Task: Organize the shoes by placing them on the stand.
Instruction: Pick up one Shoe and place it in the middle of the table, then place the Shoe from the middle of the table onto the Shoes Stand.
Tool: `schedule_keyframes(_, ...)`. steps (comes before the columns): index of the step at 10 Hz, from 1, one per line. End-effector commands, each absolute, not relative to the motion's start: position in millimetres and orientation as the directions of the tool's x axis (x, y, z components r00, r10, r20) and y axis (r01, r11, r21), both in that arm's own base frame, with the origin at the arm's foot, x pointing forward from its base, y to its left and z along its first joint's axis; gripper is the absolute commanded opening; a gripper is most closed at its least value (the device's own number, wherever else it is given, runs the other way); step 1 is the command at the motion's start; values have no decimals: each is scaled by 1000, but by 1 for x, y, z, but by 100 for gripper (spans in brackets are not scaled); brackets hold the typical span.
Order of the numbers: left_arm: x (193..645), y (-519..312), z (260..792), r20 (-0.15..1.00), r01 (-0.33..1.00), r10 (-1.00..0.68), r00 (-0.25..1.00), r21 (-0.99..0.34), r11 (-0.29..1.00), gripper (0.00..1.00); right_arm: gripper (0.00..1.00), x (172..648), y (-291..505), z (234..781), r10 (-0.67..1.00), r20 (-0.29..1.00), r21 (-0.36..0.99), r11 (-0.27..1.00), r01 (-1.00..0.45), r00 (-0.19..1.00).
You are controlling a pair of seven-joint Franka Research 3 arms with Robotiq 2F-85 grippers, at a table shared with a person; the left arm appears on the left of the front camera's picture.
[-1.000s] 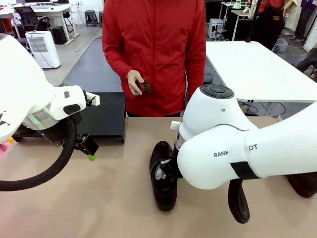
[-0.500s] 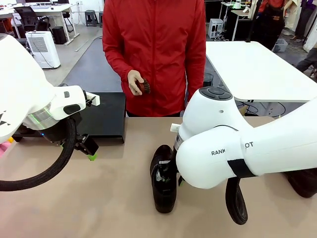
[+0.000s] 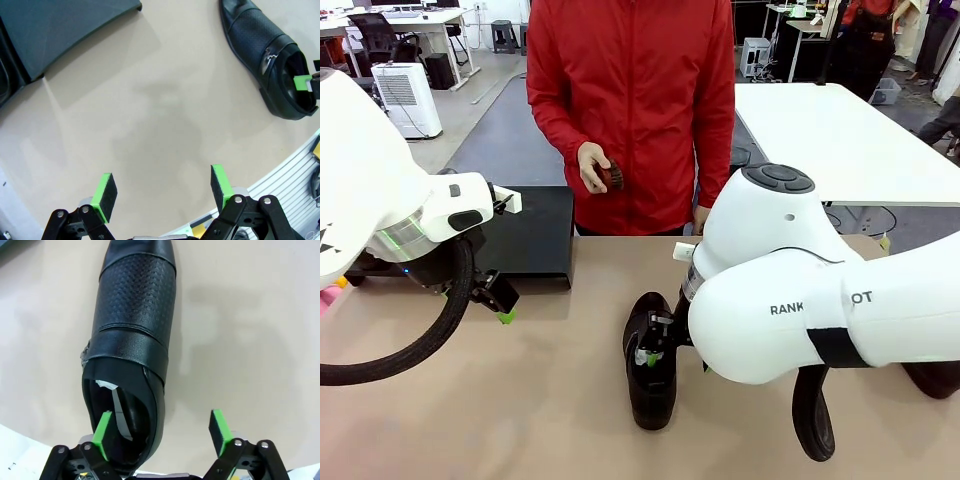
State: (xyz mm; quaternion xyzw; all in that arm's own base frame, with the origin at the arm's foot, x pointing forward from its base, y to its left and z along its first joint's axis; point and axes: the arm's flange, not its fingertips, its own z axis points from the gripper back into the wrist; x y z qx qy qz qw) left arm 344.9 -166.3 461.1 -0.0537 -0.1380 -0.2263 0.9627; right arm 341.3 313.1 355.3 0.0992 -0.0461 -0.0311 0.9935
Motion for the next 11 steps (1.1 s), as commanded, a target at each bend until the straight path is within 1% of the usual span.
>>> schedule_keyframes(1, 346, -166, 461, 301, 454, -417, 858, -61, 889, 97, 100, 349, 318, 350, -77, 88, 208, 976, 57, 993)
schedule_keyframes(8, 346, -166, 461, 301, 454, -417, 858, -61, 889, 97, 100, 345, 315, 348, -74, 74, 202, 978, 58, 994)
schedule_keyframes(9, 346, -166, 461, 301, 454, -417, 858, -61, 889, 97, 100, 333, 294, 370, -46, 98, 237, 971, 22, 994)
schedule_keyframes(10, 345, -166, 461, 290, 451, -421, 859, -41, 892, 97, 100, 321, 269, 394, -77, 158, 271, 962, 32, 984)
schedule_keyframes(11, 336, -181, 461, 307, 447, -413, 857, -48, 893, 97, 100, 317, 247, 408, -123, 193, 288, 955, 63, 974)
